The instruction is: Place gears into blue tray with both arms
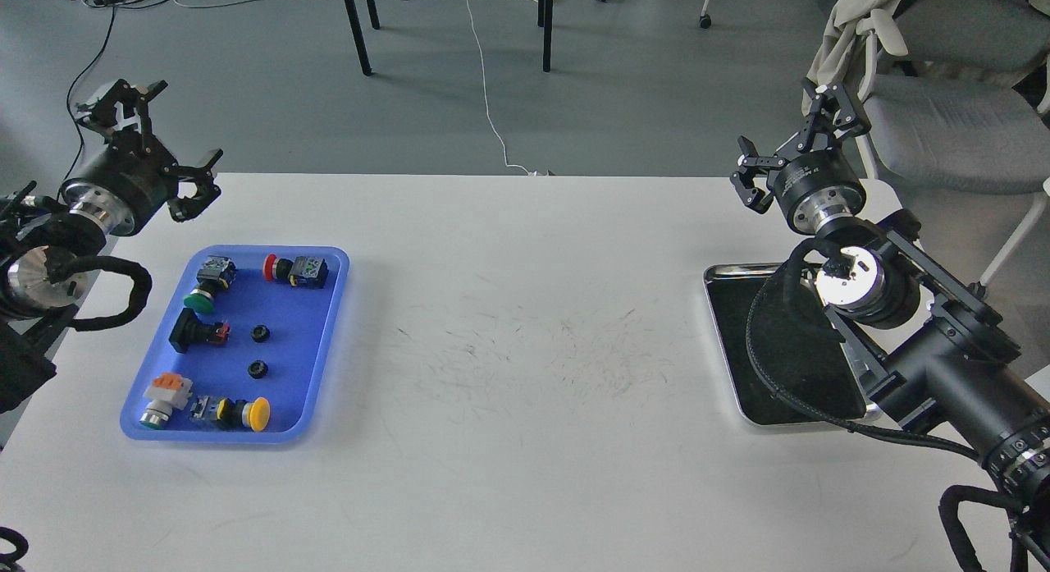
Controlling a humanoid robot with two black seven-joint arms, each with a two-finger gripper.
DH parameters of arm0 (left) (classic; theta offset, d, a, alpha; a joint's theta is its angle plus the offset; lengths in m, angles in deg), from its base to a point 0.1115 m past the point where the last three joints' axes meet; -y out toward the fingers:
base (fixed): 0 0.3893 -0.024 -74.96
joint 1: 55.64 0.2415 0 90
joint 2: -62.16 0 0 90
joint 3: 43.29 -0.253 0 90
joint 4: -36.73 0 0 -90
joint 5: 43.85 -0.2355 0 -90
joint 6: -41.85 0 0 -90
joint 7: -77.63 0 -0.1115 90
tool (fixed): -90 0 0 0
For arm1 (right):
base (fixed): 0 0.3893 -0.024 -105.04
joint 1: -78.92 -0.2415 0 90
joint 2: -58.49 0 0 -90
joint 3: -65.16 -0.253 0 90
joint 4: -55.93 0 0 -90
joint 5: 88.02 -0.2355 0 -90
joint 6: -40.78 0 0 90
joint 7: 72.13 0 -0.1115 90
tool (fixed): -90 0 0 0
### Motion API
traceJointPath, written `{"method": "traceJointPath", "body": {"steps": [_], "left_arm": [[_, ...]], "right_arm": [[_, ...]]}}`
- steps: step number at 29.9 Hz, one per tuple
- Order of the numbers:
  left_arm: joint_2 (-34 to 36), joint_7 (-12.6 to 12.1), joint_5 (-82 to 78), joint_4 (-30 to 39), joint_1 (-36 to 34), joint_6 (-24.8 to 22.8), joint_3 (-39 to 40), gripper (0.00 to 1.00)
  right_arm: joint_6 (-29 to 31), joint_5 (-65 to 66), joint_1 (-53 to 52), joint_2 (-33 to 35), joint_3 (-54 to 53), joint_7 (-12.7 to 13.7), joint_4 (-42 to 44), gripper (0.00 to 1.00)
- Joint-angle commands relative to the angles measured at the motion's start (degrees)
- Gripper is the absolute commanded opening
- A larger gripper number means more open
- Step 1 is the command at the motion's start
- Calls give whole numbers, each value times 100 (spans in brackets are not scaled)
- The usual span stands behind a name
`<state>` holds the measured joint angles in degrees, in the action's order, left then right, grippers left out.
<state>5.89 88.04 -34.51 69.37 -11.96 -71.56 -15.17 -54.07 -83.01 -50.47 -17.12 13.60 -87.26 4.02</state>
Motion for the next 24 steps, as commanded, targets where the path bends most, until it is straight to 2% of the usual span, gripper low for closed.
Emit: {"method": "traceJointPath", "body": {"steps": [1, 7, 10, 15, 24], "left_arm": [[-6, -4, -29, 23, 0, -50, -9, 99], [-164, -57, -38, 171, -70, 20, -192, 99], [-252, -48, -38, 251, -430, 108, -351, 99], [-595, -39, -29, 208, -554, 284, -624, 99], [-779, -22, -38, 190, -598, 434, -633, 99]], "right_arm": [[-7, 9, 10, -24, 102, 10, 14, 98], [-7, 8, 37, -68, 155, 10, 40, 98], [-7, 9, 28, -155, 164, 10, 93, 98], [-7, 9, 37, -217, 155, 10, 111, 98], [28, -9, 160, 125, 128, 19, 49, 98]]}}
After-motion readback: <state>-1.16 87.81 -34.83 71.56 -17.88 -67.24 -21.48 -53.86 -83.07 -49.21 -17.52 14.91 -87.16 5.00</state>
